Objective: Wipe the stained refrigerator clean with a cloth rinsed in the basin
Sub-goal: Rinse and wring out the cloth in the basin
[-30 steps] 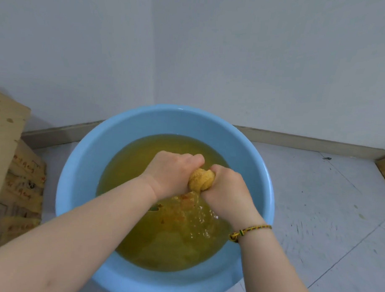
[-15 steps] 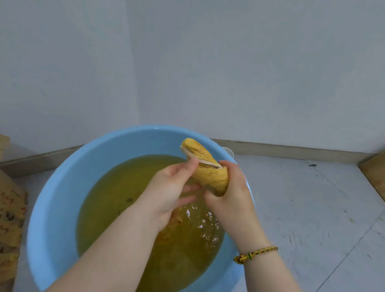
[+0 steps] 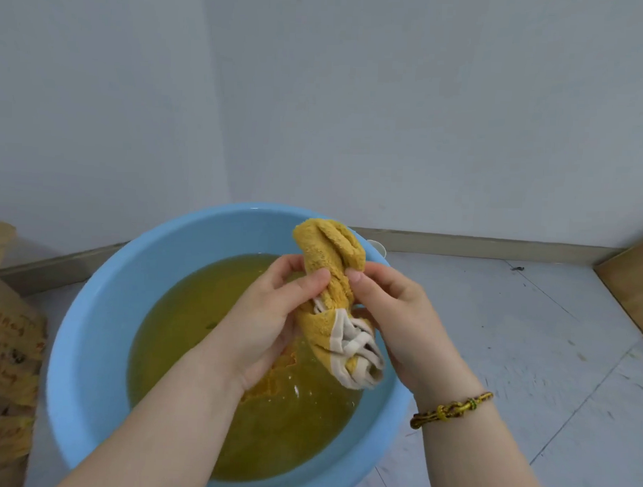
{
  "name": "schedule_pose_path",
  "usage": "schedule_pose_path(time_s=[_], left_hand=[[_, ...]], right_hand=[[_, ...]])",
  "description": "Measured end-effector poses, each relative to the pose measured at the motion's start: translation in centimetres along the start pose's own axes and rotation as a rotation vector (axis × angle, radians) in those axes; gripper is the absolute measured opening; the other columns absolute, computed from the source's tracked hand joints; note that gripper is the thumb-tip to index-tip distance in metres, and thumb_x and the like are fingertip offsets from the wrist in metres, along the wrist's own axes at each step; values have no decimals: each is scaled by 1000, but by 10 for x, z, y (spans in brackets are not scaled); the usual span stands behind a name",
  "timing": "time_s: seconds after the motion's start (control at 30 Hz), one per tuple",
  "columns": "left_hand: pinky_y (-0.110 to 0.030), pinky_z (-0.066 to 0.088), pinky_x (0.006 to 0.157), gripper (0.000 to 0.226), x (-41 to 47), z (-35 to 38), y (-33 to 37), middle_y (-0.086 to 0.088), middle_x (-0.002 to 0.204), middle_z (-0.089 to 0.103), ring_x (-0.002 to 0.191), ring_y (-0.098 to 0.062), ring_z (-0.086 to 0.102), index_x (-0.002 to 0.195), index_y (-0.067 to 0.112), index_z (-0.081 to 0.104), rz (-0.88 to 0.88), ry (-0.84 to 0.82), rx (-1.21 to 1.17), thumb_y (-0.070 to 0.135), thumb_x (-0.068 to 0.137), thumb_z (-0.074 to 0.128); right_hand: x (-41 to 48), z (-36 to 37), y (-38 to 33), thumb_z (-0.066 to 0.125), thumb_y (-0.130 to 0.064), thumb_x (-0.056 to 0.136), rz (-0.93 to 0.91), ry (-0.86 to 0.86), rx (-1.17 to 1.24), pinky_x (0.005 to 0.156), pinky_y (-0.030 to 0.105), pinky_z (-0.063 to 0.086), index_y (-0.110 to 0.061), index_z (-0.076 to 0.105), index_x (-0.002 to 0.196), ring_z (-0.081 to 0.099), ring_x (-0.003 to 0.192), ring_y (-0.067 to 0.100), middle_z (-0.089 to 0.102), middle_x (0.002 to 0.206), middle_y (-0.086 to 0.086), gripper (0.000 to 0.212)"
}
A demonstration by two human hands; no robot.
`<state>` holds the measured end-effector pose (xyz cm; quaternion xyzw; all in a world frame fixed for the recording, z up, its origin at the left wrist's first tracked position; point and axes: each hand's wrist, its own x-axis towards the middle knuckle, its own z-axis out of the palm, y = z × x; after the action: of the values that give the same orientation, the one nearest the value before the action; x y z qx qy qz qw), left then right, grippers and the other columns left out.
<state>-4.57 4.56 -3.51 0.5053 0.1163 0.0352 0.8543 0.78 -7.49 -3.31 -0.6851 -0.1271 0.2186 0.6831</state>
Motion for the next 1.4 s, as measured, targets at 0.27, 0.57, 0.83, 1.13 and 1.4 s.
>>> schedule_pose_path(time_s=[0.27, 0.57, 0.83, 1.13, 1.4], left_hand=[[-23, 49, 71, 33, 1, -2, -5, 7, 80, 73, 76, -6, 68, 87, 22, 69, 91, 122, 222, 34, 57, 64], [-24, 53, 55, 13, -2, -6, 4, 3, 61, 70, 57, -10, 66, 72, 19, 67, 207, 248, 221, 13, 60, 71], [-18, 52, 56, 37, -7, 6, 3, 3, 71, 73, 65, -9, 68, 87, 22, 66, 187, 50, 251, 19, 50, 68], [-21, 51, 77, 36, -2, 7, -4, 4, 104, 68, 95, -12, 64, 85, 39, 70, 302, 57, 326, 12, 62, 77], [-26, 42, 85, 33, 1, 11, -3, 14, 92, 58, 86, -1, 57, 60, 31, 67, 310, 107, 447, -1, 65, 75]], right_hand=[[-4, -1, -2, 67, -15, 80, -336, 173, -270, 70, 17, 47, -27, 59, 69, 59, 72, 3, 62, 67, -15, 19], [-8, -15, -9, 56, -25, 75, -140, -164, 64, 49, 24, 50, -13, 62, 69, 63, 59, 16, 67, 68, -1, 14], [-3, -17, 0, 54, -20, 76, -138, -214, 87, 68, 24, 49, -43, 54, 109, 61, 79, 9, 66, 104, -16, 40], [0, -17, 9, 52, -7, 74, -229, -189, 227, 64, 15, 49, -15, 53, 77, 62, 72, 1, 67, 78, -15, 8], [2, -34, 11, 82, -41, 56, -164, -362, 303, 71, 21, 52, -29, 63, 111, 65, 83, 10, 69, 92, -3, 59]])
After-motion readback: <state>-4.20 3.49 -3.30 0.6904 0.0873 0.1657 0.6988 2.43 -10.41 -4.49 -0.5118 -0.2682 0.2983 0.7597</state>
